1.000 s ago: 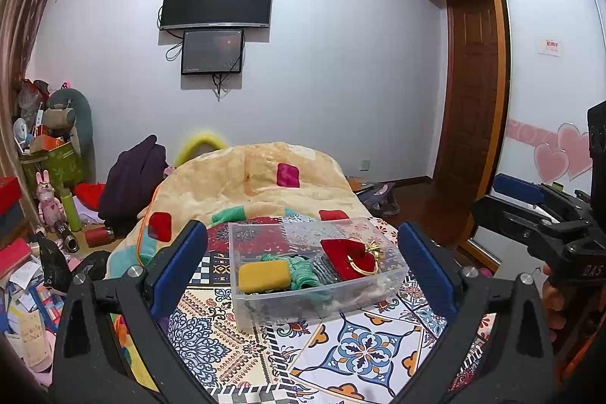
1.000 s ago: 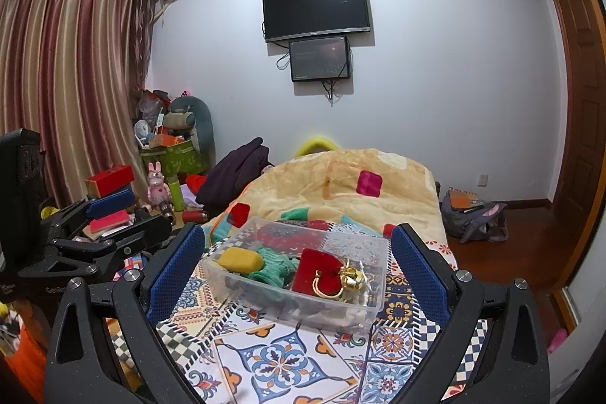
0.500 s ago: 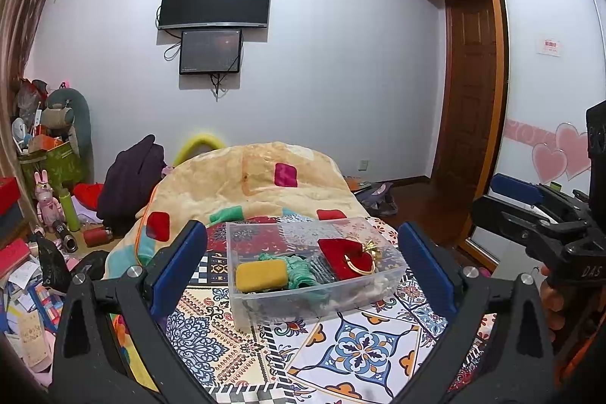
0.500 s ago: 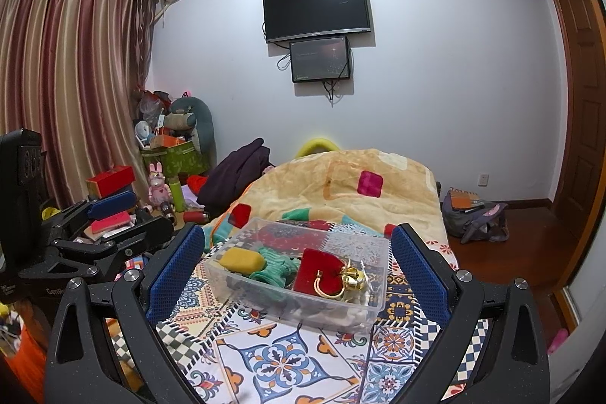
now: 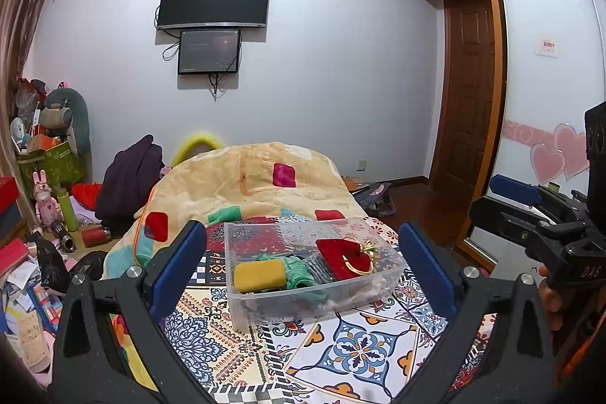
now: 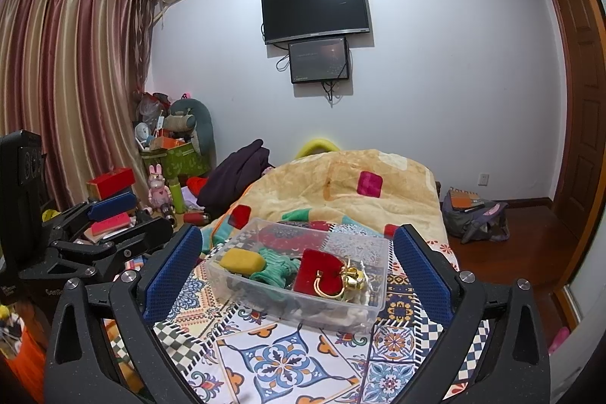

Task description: Organize soft objects

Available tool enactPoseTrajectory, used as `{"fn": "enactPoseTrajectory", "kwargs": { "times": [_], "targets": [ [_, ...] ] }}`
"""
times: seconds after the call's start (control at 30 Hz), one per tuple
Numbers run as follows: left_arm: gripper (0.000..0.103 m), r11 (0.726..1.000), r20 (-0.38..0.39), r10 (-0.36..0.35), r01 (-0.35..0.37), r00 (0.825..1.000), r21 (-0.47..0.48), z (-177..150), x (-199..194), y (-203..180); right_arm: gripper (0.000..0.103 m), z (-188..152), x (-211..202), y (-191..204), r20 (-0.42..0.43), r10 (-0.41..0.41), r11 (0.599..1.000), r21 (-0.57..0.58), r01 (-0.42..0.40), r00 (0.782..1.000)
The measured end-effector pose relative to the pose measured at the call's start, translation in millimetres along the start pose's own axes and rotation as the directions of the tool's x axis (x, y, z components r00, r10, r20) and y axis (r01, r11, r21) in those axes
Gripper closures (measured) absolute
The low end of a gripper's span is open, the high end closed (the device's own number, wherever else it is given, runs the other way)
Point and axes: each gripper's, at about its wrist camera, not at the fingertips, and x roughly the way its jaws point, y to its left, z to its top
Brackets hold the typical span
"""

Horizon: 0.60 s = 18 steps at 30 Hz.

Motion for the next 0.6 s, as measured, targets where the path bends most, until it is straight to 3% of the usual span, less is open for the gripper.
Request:
{"fn": "enactPoseTrajectory", "kwargs": {
  "times": [0.6],
  "targets": [
    [0.001,1.000,-0.008,-0.021,0.021,1.000,-0.022,-0.5,-0.5,3.0,0.000,-2.5,3.0,-1.0,-0.009,-0.008,1.000,0.000,0.008,1.000]
  ]
}}
